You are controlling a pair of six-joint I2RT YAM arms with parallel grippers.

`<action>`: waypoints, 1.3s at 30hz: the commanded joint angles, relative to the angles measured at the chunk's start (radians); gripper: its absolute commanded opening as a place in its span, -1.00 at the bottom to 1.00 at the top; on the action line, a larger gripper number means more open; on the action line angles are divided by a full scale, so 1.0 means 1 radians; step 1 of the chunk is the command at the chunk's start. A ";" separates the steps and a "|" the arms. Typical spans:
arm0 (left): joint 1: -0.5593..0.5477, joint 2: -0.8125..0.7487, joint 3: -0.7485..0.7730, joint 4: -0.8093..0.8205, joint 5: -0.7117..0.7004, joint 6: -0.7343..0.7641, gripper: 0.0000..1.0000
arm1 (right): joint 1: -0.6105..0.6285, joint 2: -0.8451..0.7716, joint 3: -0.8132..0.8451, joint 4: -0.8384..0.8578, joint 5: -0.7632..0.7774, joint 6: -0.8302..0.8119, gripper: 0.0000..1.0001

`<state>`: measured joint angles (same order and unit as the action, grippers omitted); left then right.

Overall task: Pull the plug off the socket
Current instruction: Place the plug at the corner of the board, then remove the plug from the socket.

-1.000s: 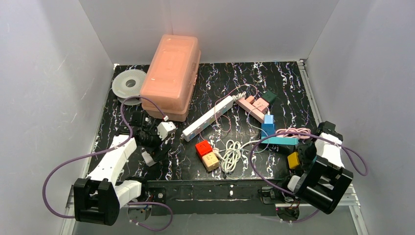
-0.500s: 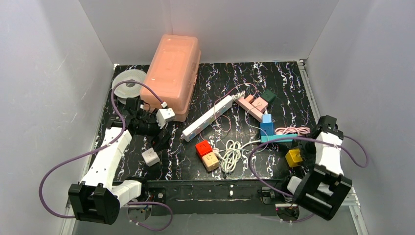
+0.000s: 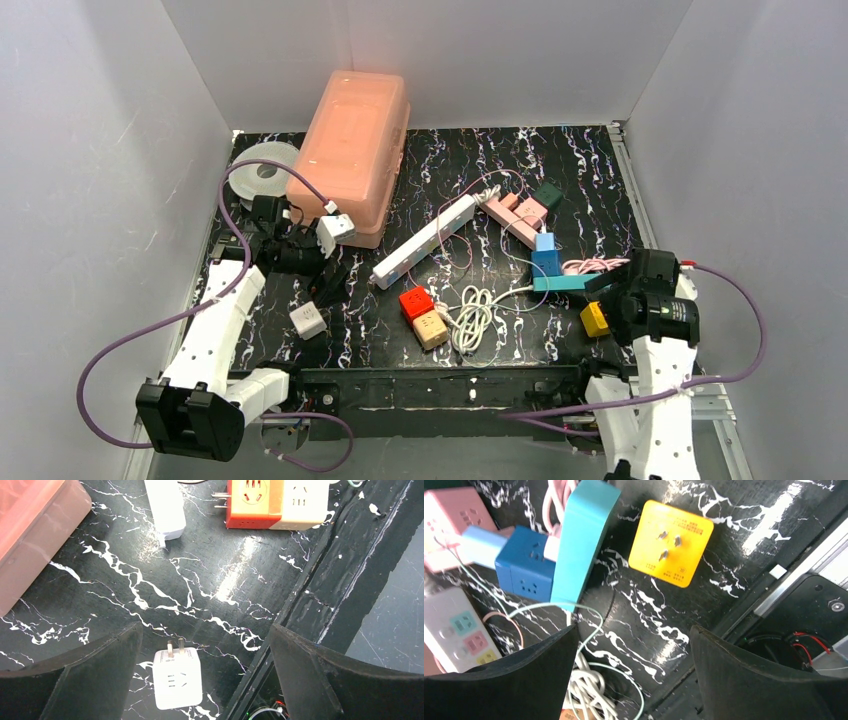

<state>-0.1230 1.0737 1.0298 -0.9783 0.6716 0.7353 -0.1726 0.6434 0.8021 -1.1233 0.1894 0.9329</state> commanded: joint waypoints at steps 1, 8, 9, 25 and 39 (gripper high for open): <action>0.005 -0.019 0.040 -0.045 0.031 -0.024 0.96 | 0.108 -0.036 0.094 -0.047 0.062 0.015 0.79; 0.005 -0.023 0.051 -0.039 0.038 -0.054 0.96 | 0.445 0.075 0.255 0.030 0.113 -0.055 0.81; 0.005 -0.025 0.054 -0.041 0.040 -0.058 0.96 | 0.509 0.107 0.293 0.047 0.136 -0.061 0.81; 0.019 -0.070 0.062 -0.022 0.022 -0.152 0.96 | 1.170 1.083 0.983 0.039 0.037 -0.535 0.87; 0.077 -0.098 0.113 0.049 -0.047 -0.305 0.96 | 1.315 1.311 0.997 0.106 0.022 -0.551 0.89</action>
<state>-0.0494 1.0039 1.1145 -0.9241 0.6342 0.4625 1.1336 1.9472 1.8034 -1.0554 0.2131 0.3855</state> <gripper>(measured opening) 0.981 0.942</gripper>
